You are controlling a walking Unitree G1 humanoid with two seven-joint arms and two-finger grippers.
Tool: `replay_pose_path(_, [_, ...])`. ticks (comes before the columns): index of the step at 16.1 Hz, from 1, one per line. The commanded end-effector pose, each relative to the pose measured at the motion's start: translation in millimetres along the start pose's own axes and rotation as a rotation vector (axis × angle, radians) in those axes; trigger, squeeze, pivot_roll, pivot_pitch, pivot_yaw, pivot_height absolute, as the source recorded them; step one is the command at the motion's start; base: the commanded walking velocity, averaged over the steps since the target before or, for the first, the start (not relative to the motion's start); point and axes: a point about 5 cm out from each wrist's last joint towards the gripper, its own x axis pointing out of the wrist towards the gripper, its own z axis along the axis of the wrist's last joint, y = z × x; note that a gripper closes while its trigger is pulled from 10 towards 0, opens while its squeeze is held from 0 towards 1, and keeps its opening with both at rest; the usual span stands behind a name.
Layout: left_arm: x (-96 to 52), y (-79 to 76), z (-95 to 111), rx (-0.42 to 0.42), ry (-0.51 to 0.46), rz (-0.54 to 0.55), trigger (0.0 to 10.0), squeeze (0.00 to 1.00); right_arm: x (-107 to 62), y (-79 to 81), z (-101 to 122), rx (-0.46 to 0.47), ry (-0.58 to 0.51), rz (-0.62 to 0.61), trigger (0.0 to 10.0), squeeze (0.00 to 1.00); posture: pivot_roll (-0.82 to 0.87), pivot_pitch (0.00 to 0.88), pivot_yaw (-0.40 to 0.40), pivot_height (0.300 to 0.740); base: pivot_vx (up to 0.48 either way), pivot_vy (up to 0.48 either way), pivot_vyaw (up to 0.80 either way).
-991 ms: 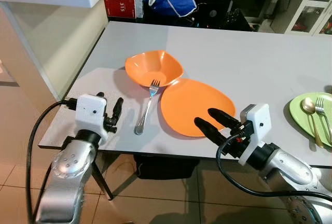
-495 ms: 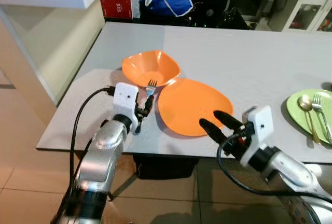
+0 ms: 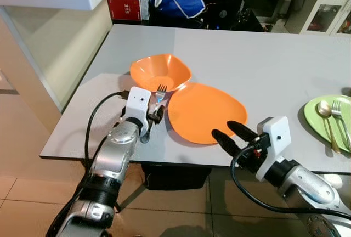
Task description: Setting the table
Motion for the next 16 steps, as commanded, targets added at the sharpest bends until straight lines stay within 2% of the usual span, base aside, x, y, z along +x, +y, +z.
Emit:
replay_pose_path(1, [3.3,1.4,0.6,-0.001,0.001,0.008,10.0,0.0,-2.9,0.0,3.1,-0.008,0.0,-0.006,10.0,0.0,-0.1,0.0,-0.002,0.74,0.0,0.0,0.0])
replay_pose_path(9, [18.5,0.6,3.4,0.018,0.007,-0.033,10.0,0.0,-4.2,0.3,3.9,-0.002,0.0,-0.014,10.0,0.0,-0.11,0.0,0.004,0.74,0.0,0.0,0.0])
replay_pose_path(10, [18.7,-0.5,2.5,0.024,0.013,-0.044,6.3,0.0,-4.2,0.3,4.0,-0.002,-0.001,-0.014,10.0,0.0,-0.11,0.0,0.004,0.74,0.0,0.0,0.0])
replay_pose_path(11, [18.9,-1.0,1.9,0.026,0.016,-0.046,4.1,0.0,-4.1,0.3,4.1,-0.002,-0.001,-0.014,10.0,0.0,-0.11,0.0,0.004,0.74,0.0,0.0,0.0])
replay_pose_path(12, [19.7,-1.5,0.5,0.028,0.021,-0.048,0.9,0.0,-4.2,0.2,4.2,-0.001,-0.002,-0.014,10.0,0.0,-0.11,0.0,0.006,0.74,0.0,0.0,0.0])
replay_pose_path(13, [20.1,-1.7,-0.3,0.028,0.022,-0.049,0.0,0.0,-4.2,0.1,4.4,-0.001,-0.002,-0.014,10.0,0.0,-0.11,0.0,0.006,0.74,0.0,0.0,0.0])
replay_pose_path(16, [21.2,-1.7,-1.8,0.031,0.033,-0.056,0.0,0.0,-4.1,-0.2,4.8,0.001,-0.002,-0.016,10.0,0.0,-0.11,0.0,0.007,0.74,0.0,0.0,0.0])
